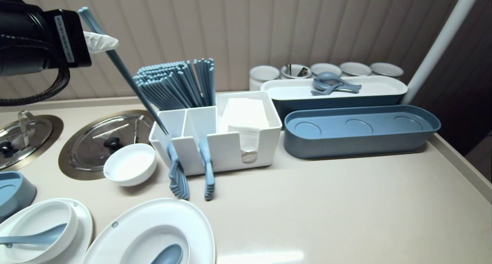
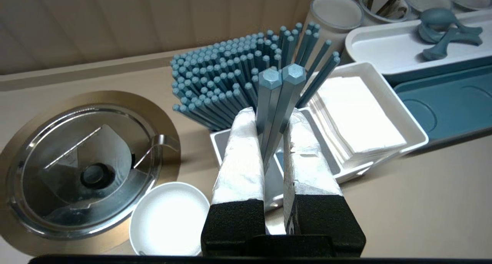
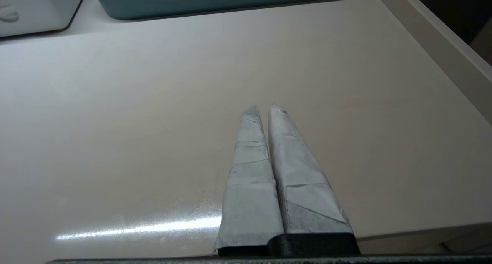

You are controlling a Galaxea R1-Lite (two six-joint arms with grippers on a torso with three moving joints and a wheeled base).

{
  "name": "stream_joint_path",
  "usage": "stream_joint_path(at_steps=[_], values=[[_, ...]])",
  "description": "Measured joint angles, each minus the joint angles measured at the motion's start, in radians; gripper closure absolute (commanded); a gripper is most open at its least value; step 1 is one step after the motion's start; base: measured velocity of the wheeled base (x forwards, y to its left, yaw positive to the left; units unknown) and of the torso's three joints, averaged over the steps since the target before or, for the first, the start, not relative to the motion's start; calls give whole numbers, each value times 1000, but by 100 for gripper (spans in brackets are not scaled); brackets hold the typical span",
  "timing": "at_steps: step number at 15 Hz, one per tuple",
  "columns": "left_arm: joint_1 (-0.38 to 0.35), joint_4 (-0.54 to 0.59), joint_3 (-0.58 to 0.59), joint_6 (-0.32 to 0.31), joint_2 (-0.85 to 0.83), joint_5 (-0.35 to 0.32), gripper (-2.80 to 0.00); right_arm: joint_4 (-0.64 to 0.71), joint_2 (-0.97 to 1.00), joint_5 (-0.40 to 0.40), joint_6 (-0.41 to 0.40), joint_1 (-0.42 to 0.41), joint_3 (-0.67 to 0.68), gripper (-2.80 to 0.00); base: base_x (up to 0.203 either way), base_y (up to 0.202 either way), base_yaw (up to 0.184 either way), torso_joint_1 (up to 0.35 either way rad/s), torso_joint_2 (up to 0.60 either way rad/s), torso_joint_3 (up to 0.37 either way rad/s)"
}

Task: Pick the chopsticks and place it on the plate

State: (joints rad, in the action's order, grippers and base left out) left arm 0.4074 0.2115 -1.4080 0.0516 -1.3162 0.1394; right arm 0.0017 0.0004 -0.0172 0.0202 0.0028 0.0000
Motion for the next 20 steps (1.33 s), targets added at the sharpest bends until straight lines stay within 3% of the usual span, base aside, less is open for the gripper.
stream_joint_path(at_steps=[6,12,15,20], values=[[-5,169,-45,-18,1,-15,0,0,0,0,0,0,0,0,0,0,0,0,0,0],[-8,328,-98,-18,0,-74,0,0,0,1,0,0,0,0,0,0,0,0,0,0],[-10,347,-103,-33,-1,-78,0,0,0,1,0,0,0,0,0,0,0,0,0,0],[-44,443,-97,-122,0,-80,0,0,0,1,0,0,0,0,0,0,0,0,0,0]])
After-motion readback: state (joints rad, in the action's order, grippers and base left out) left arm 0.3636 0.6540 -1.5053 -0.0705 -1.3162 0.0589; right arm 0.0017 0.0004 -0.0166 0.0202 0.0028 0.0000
